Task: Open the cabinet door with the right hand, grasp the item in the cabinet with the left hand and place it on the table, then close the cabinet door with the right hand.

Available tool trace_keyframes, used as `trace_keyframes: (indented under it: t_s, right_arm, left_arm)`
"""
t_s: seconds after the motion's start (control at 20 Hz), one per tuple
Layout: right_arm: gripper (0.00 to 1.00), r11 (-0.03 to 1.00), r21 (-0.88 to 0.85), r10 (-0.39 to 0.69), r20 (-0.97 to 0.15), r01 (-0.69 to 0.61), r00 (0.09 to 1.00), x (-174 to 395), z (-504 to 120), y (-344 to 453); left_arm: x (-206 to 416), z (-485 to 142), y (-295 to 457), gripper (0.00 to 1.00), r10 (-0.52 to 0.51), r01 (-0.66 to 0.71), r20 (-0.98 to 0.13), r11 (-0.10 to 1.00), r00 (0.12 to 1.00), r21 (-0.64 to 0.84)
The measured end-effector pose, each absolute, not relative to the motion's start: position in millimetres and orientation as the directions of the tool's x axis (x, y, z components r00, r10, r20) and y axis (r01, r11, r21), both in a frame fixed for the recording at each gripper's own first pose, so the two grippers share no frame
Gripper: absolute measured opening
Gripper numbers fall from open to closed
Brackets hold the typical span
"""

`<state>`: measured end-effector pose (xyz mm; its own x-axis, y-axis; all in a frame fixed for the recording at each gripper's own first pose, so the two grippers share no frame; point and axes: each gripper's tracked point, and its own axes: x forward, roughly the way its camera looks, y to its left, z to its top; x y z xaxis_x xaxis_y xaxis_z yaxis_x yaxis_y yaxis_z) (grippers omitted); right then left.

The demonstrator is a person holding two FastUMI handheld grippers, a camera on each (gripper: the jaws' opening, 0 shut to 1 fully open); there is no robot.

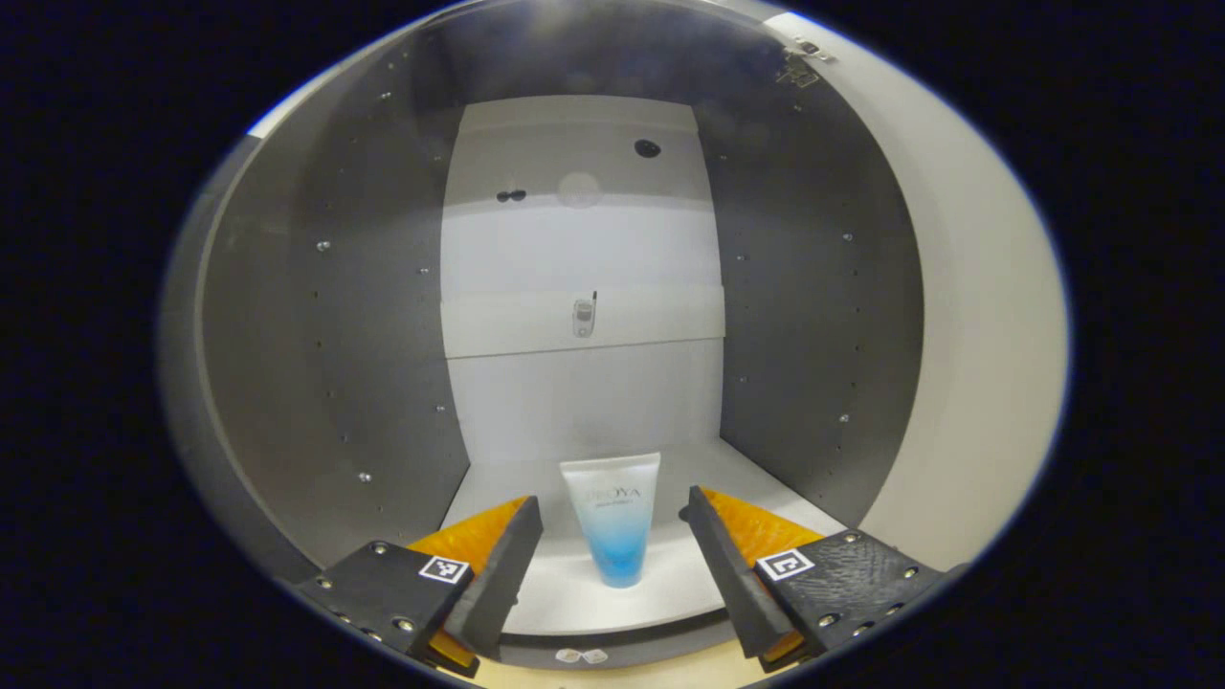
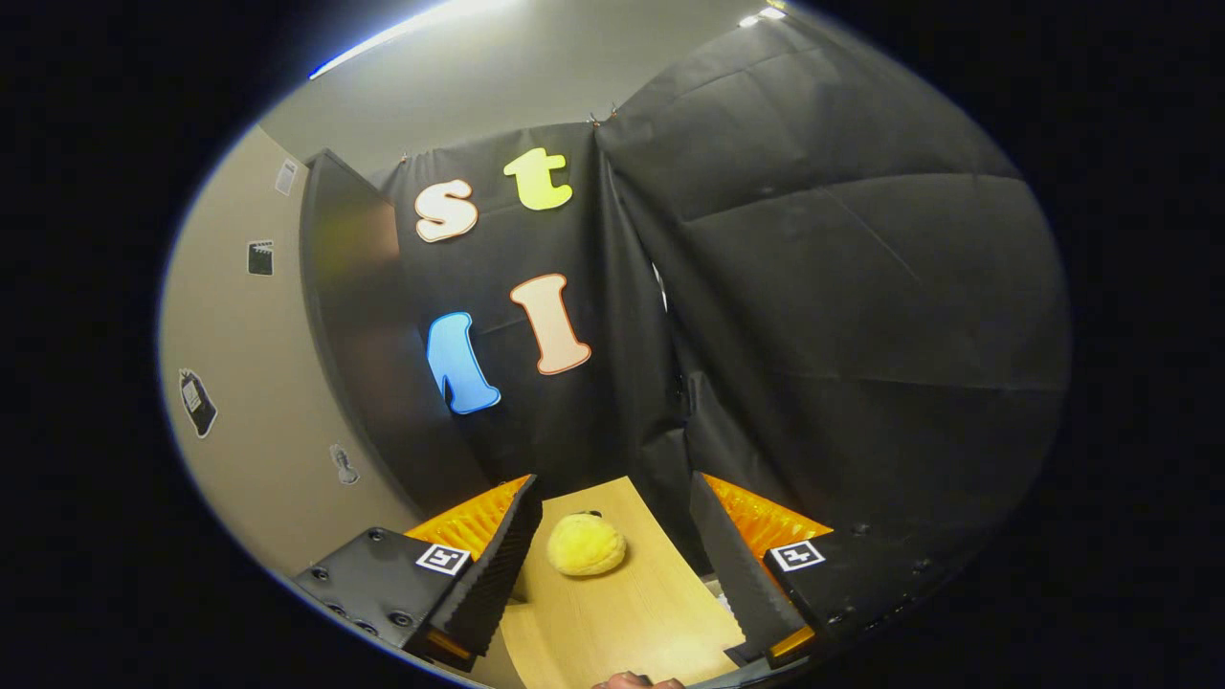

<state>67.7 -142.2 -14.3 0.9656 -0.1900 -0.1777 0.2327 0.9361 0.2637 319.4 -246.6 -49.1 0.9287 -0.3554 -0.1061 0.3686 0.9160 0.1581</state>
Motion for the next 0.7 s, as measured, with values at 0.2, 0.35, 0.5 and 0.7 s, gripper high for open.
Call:
trace_keyframes:
  t_s: [0.2, 0.35, 0.5, 0.7]
  right_arm:
    - [0.98, 0.941, 0.252, -0.18, -0.198, 0.227, 0.964, 72.9, -15.6, -141.6]
    - [0.98, 0.94, 0.254, -0.177, -0.205, 0.227, 0.962, 77.4, -18.9, -144.2]
    - [0.98, 0.934, 0.261, -0.188, -0.216, 0.242, 0.958, 76.1, -22.1, -149.7]
    - [0.98, 0.93, 0.26, -0.207, -0.215, 0.26, 0.954, 75.8, -22.0, -156.2]
  left_arm:
    - [335.7, -56.9, -248.3, 0.93, -0.317, 0.332, -0.115, 0.93, 0.941, 0.16]
    - [343.4, -60.1, -250.5, 0.94, -0.319, 0.332, -0.12, 0.937, 0.94, 0.106]
    - [348.7, -57.8, -246.6, 0.89, -0.308, 0.319, -0.11, 0.942, 0.945, 0.104]
    - [349.9, -56.0, -248.2, 0.72, -0.314, 0.323, -0.105, 0.943, 0.944, 0.085]
